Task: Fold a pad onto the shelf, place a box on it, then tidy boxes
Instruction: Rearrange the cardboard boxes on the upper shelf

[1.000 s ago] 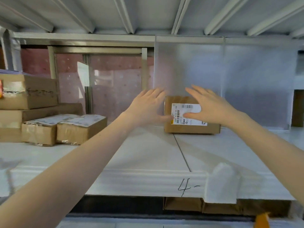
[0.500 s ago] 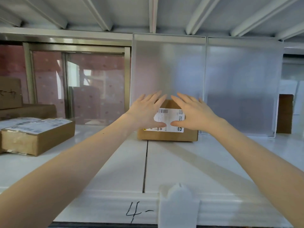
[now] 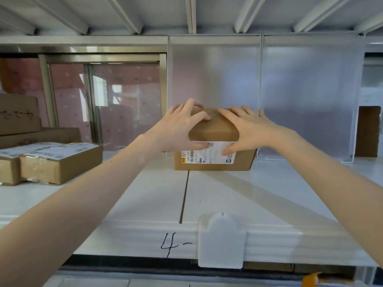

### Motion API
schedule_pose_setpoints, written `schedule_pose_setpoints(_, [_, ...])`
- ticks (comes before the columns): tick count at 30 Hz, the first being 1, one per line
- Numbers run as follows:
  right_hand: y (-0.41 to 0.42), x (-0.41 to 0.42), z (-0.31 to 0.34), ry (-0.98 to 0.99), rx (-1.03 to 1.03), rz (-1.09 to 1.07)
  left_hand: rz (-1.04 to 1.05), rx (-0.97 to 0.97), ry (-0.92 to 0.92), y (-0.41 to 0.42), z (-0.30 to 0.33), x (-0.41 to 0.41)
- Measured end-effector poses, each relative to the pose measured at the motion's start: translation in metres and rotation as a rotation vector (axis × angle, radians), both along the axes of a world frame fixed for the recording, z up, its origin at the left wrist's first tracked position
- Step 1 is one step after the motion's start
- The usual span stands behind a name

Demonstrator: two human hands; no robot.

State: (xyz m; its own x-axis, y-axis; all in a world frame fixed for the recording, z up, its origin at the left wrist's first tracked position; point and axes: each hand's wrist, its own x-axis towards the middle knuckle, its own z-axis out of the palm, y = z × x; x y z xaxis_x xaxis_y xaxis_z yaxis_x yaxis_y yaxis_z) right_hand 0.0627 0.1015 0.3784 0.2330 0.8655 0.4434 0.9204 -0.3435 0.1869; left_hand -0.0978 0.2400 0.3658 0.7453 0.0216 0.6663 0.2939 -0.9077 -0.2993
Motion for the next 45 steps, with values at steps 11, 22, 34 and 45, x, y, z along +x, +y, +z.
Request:
schedule_pose_setpoints(11, [-0.011, -0.033, 0.006, -0.095, 0.038, -0.032, 0.146, 0.016, 0.050, -0.008, 0.002, -0.032])
schedule_pose_setpoints(22, [0.008, -0.096, 0.021, -0.146, 0.260, 0.116, 0.182, 0.061, -0.050, 0.014, 0.020, -0.098])
schedule_pose_setpoints(34, [0.103, -0.197, 0.053, -0.165, 0.428, 0.175, 0.285, 0.206, -0.179, 0.083, 0.053, -0.216])
schedule_pose_setpoints(45, [0.210, -0.222, 0.053, -0.010, 0.309, 0.124, 0.289, 0.178, -0.097, 0.180, 0.055, -0.266])
